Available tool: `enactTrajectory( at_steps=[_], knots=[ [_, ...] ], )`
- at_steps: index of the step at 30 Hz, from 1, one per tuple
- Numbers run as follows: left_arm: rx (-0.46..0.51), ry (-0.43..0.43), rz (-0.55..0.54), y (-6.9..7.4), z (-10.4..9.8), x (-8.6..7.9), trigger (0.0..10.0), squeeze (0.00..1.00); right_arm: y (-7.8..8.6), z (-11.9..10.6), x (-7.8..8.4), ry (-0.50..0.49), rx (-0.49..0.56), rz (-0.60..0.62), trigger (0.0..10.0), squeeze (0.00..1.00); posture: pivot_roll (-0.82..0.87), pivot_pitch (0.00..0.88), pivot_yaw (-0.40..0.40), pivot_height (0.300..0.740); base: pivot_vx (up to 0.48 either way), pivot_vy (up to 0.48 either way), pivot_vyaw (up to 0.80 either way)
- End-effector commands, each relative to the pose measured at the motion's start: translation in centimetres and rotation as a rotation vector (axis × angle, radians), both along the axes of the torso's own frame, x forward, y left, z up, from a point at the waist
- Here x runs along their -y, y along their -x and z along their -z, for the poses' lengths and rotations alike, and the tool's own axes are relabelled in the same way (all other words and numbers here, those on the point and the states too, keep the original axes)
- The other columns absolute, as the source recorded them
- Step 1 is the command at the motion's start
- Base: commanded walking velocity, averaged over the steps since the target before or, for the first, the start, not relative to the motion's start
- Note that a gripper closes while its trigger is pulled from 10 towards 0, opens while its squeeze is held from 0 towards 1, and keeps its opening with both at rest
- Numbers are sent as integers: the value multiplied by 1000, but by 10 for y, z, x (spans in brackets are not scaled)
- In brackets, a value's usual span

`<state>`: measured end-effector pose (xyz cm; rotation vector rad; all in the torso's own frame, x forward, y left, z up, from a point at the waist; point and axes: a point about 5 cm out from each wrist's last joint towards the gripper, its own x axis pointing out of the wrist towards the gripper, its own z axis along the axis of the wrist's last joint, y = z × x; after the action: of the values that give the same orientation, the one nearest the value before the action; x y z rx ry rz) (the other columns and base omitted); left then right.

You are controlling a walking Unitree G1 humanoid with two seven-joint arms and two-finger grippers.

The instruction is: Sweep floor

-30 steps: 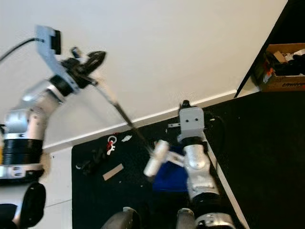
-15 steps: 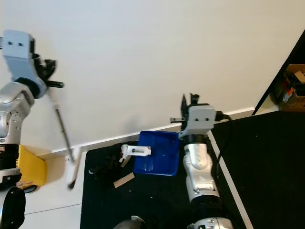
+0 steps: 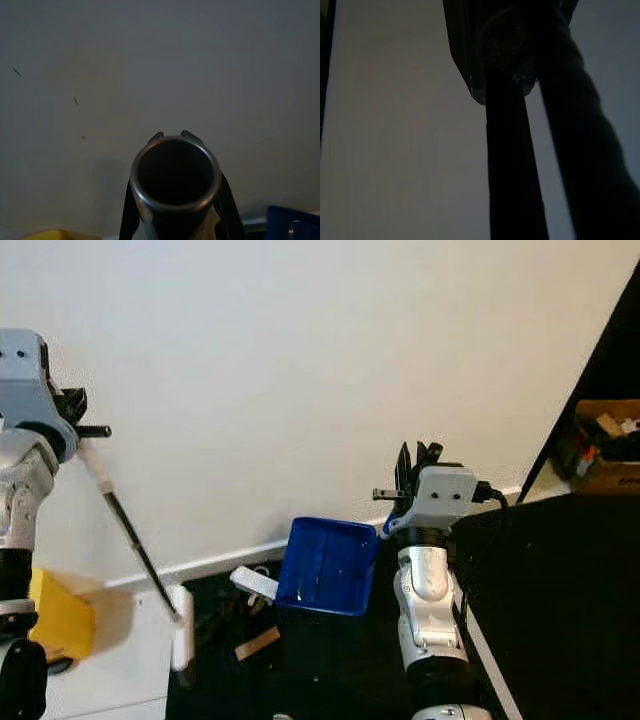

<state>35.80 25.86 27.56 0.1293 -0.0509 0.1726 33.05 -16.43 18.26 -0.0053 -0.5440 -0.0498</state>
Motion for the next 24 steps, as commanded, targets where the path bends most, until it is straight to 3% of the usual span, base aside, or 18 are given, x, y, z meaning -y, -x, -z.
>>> enactTrajectory(
  at_steps=[1, 5, 11, 18, 24],
  knots=[
    [-6, -56, -55, 5, 1, -2, 10000, 0, 4, 5, -10, 11, -12, -37, 10000, 0, 43, 61, 188, 740, 0, 0, 0],
    [25, -45, -70, 14, 7, 3, 10000, 0, 8, 31, -27, 28, -112, -106, 10000, 0, 58, 53, 173, 740, 0, 0, 0],
    [47, -28, -49, 21, 11, 12, 10000, 0, 11, 45, -40, 30, -162, -169, 10000, 0, 80, 55, 158, 740, 0, 0, 0],
    [67, 23, -30, 26, 14, 20, 10000, 0, 7, 40, -56, 35, -154, -223, 10000, 0, 90, 53, 140, 740, 0, 0, 0],
    [70, 55, -10, 28, 21, 24, 10000, 0, 4, 38, -55, 38, -148, -229, 10000, 0, 86, 46, 127, 740, 0, 0, 0]
  ],
)
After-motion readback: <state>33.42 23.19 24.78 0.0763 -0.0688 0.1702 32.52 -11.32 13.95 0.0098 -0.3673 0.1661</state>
